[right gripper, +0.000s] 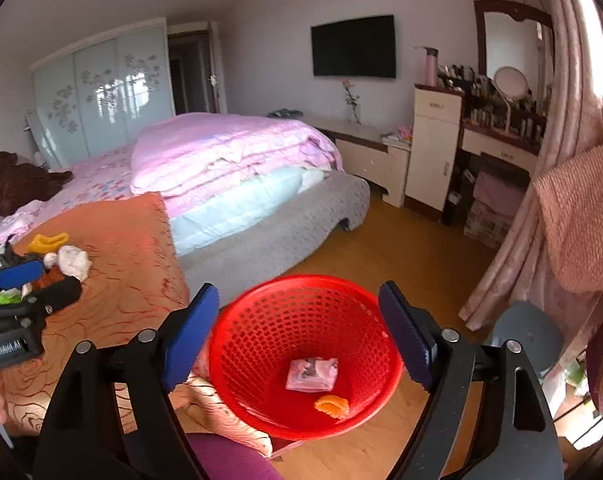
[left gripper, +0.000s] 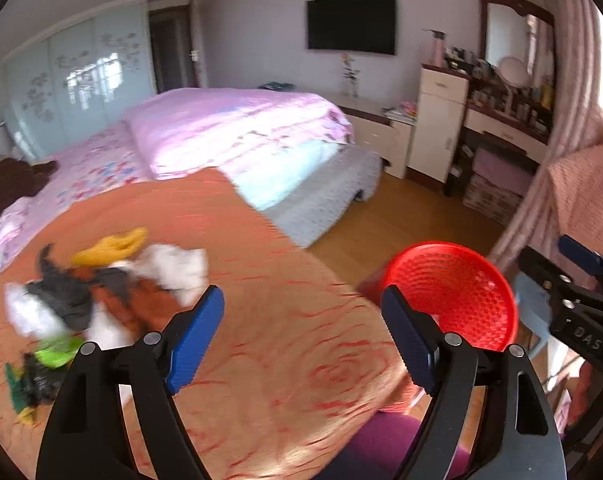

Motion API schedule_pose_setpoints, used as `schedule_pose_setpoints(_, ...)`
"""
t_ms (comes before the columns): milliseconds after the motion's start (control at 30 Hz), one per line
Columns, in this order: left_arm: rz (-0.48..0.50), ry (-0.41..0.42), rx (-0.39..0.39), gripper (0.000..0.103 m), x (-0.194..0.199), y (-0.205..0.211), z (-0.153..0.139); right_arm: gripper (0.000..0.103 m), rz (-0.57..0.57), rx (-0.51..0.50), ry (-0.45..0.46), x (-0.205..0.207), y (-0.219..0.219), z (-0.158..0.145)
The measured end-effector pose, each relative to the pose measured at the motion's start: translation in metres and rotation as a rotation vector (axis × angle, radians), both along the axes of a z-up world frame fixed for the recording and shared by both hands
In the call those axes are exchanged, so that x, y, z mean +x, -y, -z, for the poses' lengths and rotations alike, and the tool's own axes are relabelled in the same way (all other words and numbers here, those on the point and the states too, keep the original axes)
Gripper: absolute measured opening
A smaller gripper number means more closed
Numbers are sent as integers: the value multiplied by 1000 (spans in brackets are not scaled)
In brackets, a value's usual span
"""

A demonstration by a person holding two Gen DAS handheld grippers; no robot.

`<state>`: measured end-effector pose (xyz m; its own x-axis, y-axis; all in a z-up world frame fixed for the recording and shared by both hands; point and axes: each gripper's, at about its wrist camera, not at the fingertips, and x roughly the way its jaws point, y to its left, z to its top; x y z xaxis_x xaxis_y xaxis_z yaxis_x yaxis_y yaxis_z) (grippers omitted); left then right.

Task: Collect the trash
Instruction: 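Move both open tools back over the trash on the bedspread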

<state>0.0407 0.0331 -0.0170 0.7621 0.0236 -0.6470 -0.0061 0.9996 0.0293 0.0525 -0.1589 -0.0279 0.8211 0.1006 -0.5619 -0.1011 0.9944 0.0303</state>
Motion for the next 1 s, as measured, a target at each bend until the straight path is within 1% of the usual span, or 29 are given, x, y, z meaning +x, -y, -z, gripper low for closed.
schedule_pose_setpoints(200,-145,19,21,78,-24,-52,-7,83,-49,-6,5,-6,-18,0)
schedule_pose_setpoints(267,-197,21,25,78,-35,-75,-8,84,-62,-10,4,-10,-26,1)
schedule_pose_setpoints(467,-366,15,1,78,-63,-143,-10,84,-91,-20,-10,-13,-40,6)
schedule_pose_setpoints(600,-472,18,13,78,-80,-188,-12,84,-115,-23,-15,-15,-50,6)
schedule_pose_setpoints(767,-611,9,3,78,-104,-241,-11,84,-156,-10,-36,-15,-64,6)
schedule_pose_setpoints(933,-669,-8,-21,78,-123,-274,-2,84,-220,6,-64,-14,-87,8)
schedule_pose_setpoints(1000,-678,-22,-51,78,-127,-285,5,84,-249,12,-70,-13,-100,7)
